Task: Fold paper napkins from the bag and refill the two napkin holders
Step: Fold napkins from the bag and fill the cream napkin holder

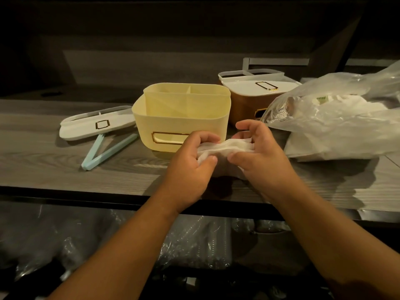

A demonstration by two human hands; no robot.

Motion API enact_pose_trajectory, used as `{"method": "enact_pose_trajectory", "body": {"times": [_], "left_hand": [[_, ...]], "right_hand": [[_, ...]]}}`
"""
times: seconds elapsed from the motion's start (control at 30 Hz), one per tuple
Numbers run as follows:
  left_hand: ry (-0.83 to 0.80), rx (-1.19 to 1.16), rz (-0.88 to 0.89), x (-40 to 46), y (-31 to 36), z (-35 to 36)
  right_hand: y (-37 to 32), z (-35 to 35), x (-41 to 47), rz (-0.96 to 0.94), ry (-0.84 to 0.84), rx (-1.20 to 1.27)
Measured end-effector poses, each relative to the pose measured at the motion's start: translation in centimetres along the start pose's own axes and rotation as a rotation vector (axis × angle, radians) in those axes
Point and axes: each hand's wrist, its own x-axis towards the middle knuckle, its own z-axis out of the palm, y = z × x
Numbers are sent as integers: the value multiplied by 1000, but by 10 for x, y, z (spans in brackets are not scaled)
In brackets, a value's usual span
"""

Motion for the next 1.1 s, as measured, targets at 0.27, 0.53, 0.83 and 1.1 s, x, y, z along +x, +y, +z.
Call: {"method": "enact_pose_trajectory", "body": {"times": [0.27, 0.53, 0.83, 1.1], "left_hand": [[10, 68, -72, 0, -1, 1], [99, 17, -39, -2, 5, -4], [-73, 90, -75, 12, 51, -55], [-161, 294, -249, 7, 26, -58]], "right_hand": [[6, -8, -4, 118, -58, -176], [-9, -18, 0, 190, -39, -187], [-77, -14, 28, 55, -166, -200], [-16, 7, 13, 205, -171, -150]]}}
